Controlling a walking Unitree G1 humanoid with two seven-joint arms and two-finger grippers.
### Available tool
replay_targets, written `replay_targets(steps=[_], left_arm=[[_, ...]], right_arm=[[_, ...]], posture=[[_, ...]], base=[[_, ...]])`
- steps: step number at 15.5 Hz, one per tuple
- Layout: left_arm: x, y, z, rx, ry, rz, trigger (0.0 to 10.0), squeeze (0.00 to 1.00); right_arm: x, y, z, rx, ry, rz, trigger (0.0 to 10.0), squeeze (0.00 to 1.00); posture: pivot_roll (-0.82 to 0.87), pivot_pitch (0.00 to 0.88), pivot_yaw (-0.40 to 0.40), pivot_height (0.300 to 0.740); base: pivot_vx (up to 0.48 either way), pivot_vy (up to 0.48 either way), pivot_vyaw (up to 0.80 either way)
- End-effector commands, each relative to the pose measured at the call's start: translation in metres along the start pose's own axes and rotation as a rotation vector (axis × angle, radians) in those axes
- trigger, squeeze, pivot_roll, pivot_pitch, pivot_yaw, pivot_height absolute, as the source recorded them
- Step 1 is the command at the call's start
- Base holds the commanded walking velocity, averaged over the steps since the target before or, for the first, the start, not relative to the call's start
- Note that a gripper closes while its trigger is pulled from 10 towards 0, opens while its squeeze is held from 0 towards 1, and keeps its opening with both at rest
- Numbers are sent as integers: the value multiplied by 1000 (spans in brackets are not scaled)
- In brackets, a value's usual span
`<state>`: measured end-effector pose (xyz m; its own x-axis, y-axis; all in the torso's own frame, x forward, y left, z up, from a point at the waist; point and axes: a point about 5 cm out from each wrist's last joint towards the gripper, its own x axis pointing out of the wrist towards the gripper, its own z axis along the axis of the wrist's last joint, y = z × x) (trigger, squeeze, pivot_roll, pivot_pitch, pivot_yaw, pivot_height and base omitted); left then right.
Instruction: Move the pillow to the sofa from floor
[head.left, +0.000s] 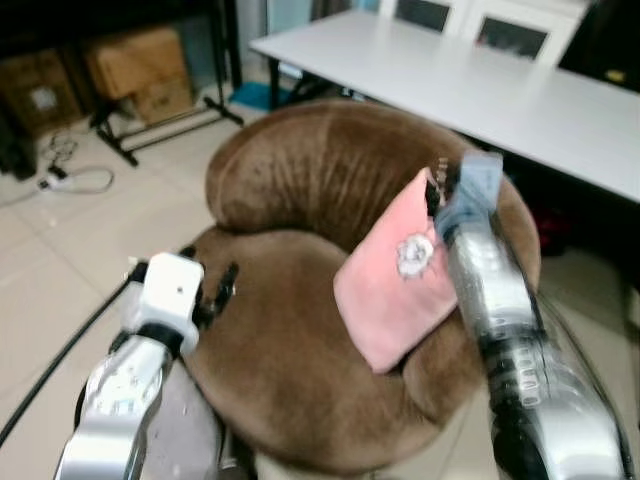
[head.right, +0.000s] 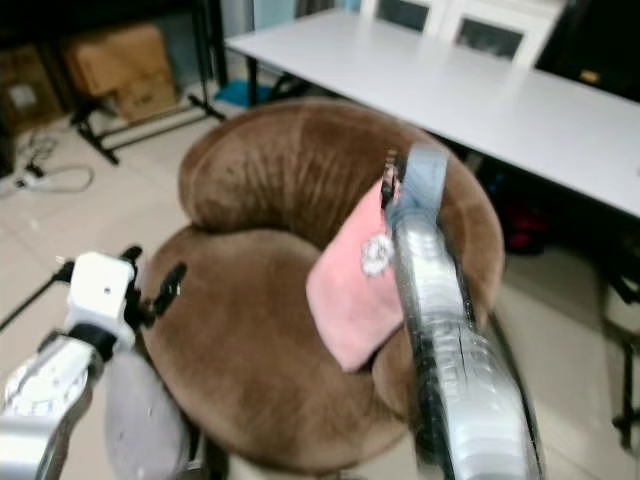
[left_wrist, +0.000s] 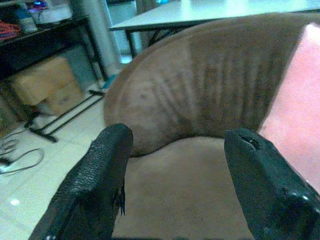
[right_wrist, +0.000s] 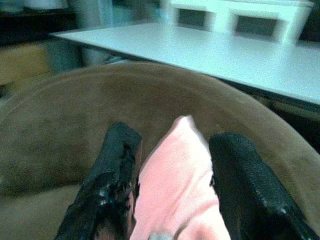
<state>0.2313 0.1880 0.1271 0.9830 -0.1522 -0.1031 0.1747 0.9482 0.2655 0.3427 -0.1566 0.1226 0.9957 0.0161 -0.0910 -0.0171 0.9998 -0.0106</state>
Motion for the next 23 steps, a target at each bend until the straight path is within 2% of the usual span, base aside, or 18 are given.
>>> replay_targets(steps=[1, 3, 5, 6, 7, 11, 16, 18, 23], left_arm=[[-2, 2, 2, 13, -14, 36, 10000, 0], [-4, 4, 3, 20, -23, 57, 10000, 0], [-4, 2, 4, 18, -27, 53, 10000, 0], [-4, 2, 5, 15, -33, 60, 10000, 0], [-4, 1, 4, 12, -34, 61, 10000, 0], [-5, 2, 4, 13, -36, 70, 10000, 0], [-4, 6, 4, 18, -35, 80, 10000, 0], [-4, 6, 3, 7, -30, 88, 10000, 0], [-3, 6, 5, 3, -34, 95, 10000, 0]], right_arm=[[-17, 12, 19, -87, -93, 115, 10000, 0], [-40, 17, 1, -60, -106, 153, 10000, 0], [-45, 15, -2, 4, -33, 96, 10000, 0], [-48, 19, 0, 16, -15, 150, 10000, 0], [-46, 23, 2, -45, -27, 168, 10000, 0], [-47, 22, 4, -94, 0, 160, 10000, 0], [-49, 22, -1, -16, 43, 163, 10000, 0], [-50, 23, 0, -56, 40, 175, 10000, 0], [-51, 27, -1, -27, 51, 184, 10000, 0]], posture=[[-83, 0, -52, 740], [-87, 0, -54, 740], [-91, 0, -61, 740], [-94, 0, -64, 740], [-92, 0, -69, 740], [-92, 0, -73, 740], [-94, 0, -73, 740], [-97, 0, -73, 740], [-93, 0, -78, 740]], base=[[0, 0, 0], [0, 0, 0], [0, 0, 0], [-251, 0, 0], [-251, 0, 0], [-258, 0, 0], [-239, 0, 0], [0, 0, 0], [0, 404, 0]])
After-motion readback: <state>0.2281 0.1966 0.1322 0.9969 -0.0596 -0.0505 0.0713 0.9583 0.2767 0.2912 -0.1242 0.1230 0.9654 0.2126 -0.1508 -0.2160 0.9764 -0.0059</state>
